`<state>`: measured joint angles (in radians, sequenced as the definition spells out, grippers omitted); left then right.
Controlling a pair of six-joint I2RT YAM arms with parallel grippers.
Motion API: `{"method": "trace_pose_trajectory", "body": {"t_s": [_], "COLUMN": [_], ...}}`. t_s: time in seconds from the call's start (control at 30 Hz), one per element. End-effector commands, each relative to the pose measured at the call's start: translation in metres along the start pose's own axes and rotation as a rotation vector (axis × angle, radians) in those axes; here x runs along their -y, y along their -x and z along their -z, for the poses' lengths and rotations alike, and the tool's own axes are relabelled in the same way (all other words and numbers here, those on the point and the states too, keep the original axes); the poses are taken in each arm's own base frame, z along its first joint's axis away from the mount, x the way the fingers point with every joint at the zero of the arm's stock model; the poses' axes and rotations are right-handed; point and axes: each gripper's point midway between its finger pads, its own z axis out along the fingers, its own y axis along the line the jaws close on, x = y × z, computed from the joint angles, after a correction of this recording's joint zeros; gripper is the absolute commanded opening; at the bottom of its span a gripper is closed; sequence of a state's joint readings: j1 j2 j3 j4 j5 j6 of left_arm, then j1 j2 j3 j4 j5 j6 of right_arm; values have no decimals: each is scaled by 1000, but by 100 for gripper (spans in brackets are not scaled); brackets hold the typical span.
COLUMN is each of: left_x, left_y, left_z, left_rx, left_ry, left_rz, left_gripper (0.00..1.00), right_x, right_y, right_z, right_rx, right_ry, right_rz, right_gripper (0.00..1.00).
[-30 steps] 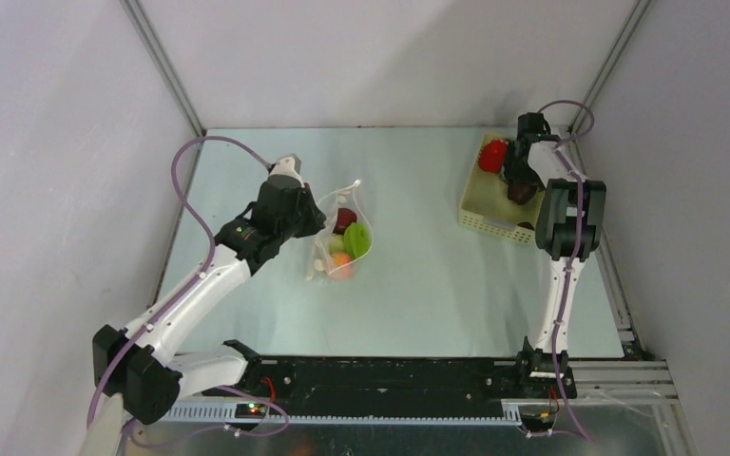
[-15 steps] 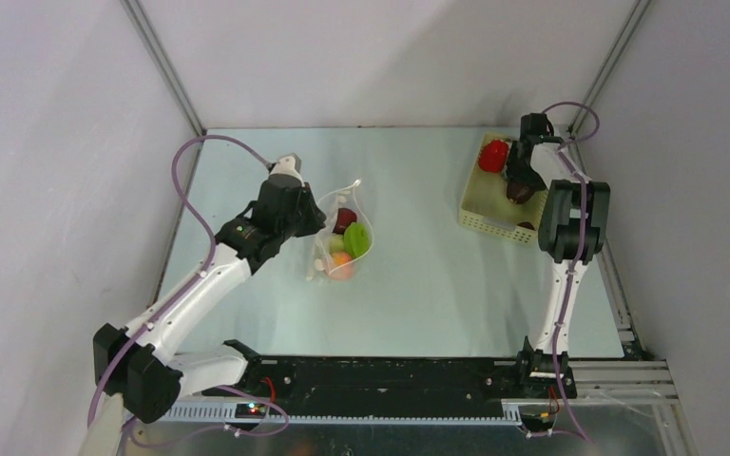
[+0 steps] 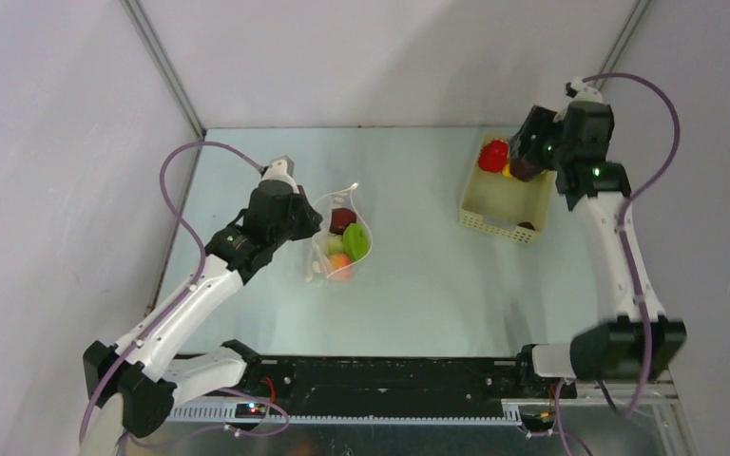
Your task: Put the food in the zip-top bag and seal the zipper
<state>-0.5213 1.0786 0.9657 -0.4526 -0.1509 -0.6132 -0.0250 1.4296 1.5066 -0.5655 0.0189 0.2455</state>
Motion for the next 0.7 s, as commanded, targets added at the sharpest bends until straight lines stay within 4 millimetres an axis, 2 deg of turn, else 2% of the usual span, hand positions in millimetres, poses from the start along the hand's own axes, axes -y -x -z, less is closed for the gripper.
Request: {"method": "trace_pose_trajectory", "body": {"t_s": [0.0,0.03,0.07,0.1,0.13,0.17,0.2,0.23,0.27,0.3,0.37,0.4,0.43,0.47,0.57,0.6,0.63,0.67], "left_x": [6,7,7,7,7,7,8,8,9,9,9,10,10,11,11,11,11,11], "left_y": [11,12,11,11,11,11,10,10,10,10,9,10,9,9,7,7,7,7], "left_z": [11,13,14,15,16,17,17,18,19,20,22,23,23,24,25,25,25,25], "left_rx": [51,55,56,55,55,55,56,55,56,58,59,61,59,61,53,52,50,49], "left_ry": [-35,-39,-41,-42,-45,-48,-53,-56,-62,-63,-71,-74,-77,-81,-84,-84,-84,-85], "left_rz": [27,28,32,34,38,41,46,48,54,57,64,66,69,70,69,70,71,72], "left_gripper": [0,0,0,0,0,0,0,0,0,0,0,0,0,0,0,0,0,0], "right_x": [-90,-103,-126,-138,-162,-172,-195,-203,-223,-230,-261,-265,-280,-285,-316,-322,-331,-336], "right_y": [-36,-48,-54,-63,-73,-81,-90,-99,-112,-117,-130,-131,-136,-136,-139,-143,-139,-142], "right_z": [70,81,105,117,143,152,178,188,205,213,234,229,234,227,220,209,212,201], "right_rx": [-31,-48,-38,-46,-44,-46,-35,-36,-38,-33,-6,9,18,37,84,90,120,132], "right_ry": [381,436,524,579,673,707,808,847,928,958,1042,1013,1039,1004,1002,967,981,947], "right_rz": [58,76,111,142,184,207,240,248,264,266,253,232,224,206,151,131,108,108], "right_gripper": [29,29,29,29,29,29,29,29,29,29,29,28,28,28,28,29,29,29]}}
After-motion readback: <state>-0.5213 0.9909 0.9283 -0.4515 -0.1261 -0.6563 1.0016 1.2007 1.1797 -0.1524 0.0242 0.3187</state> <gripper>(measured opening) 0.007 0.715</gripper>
